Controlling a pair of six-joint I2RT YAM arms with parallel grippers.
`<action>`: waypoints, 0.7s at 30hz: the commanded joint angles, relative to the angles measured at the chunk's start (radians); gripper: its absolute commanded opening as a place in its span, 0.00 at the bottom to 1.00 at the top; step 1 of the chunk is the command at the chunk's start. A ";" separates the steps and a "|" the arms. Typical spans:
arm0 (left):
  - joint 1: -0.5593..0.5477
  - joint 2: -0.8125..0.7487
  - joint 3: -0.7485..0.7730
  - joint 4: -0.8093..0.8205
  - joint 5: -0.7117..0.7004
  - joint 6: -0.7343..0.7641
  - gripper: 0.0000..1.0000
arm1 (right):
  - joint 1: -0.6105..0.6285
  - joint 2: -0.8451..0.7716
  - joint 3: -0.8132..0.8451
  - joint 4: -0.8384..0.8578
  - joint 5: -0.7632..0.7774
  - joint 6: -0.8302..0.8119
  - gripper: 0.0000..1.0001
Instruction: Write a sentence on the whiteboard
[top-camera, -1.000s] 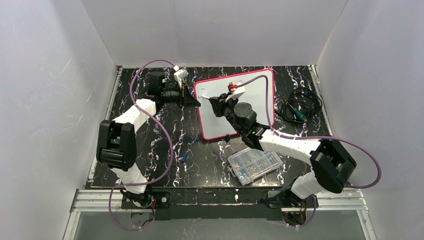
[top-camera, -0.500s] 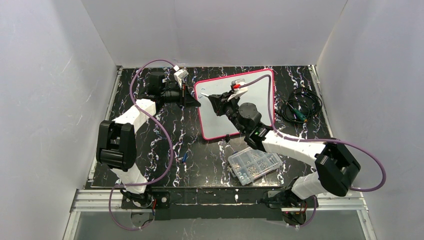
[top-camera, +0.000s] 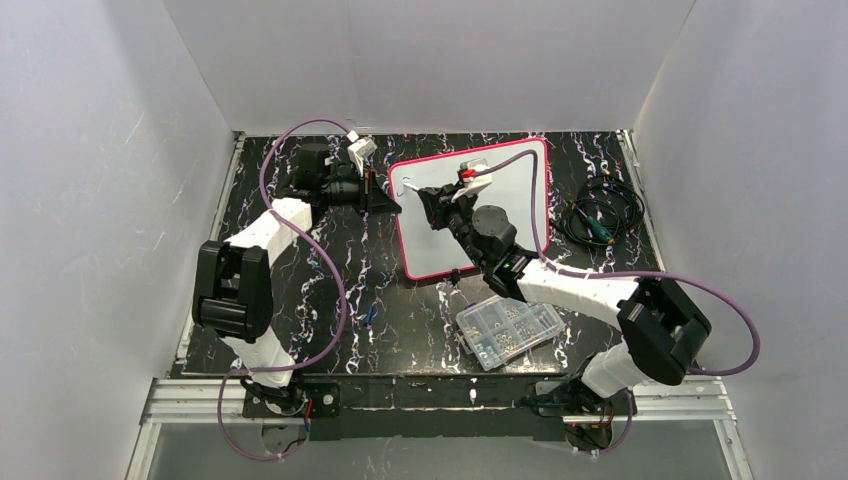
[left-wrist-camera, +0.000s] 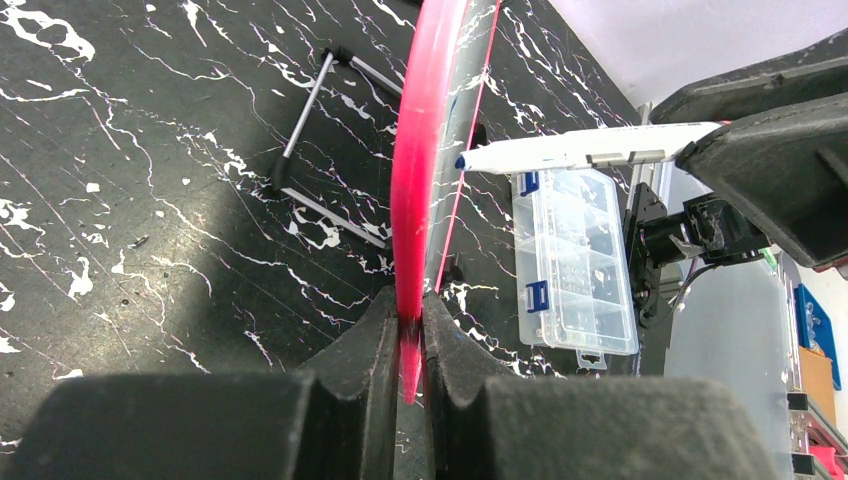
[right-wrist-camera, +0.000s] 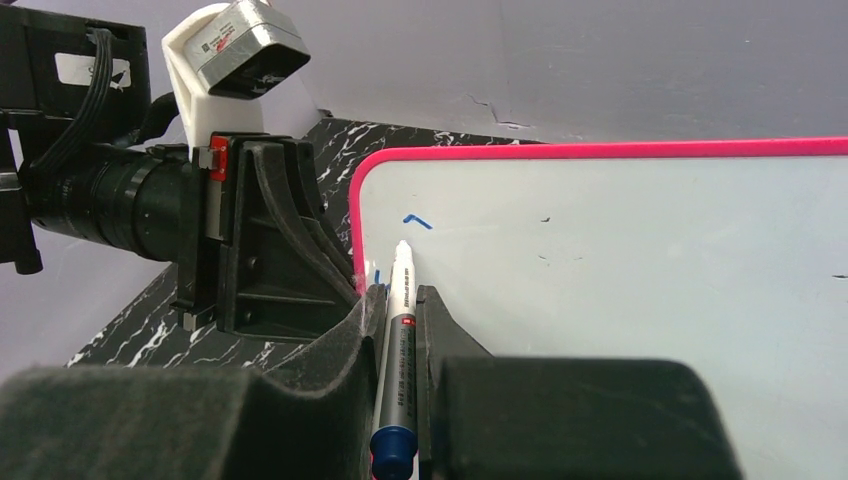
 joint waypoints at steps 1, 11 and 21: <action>-0.007 -0.061 -0.004 -0.004 0.021 0.017 0.00 | -0.004 0.005 0.044 0.095 0.034 -0.021 0.01; -0.007 -0.060 -0.003 -0.003 0.021 0.017 0.00 | -0.004 0.027 0.051 0.116 0.048 -0.020 0.01; -0.006 -0.063 -0.005 -0.004 0.023 0.018 0.00 | -0.004 0.050 0.058 0.124 0.055 -0.030 0.01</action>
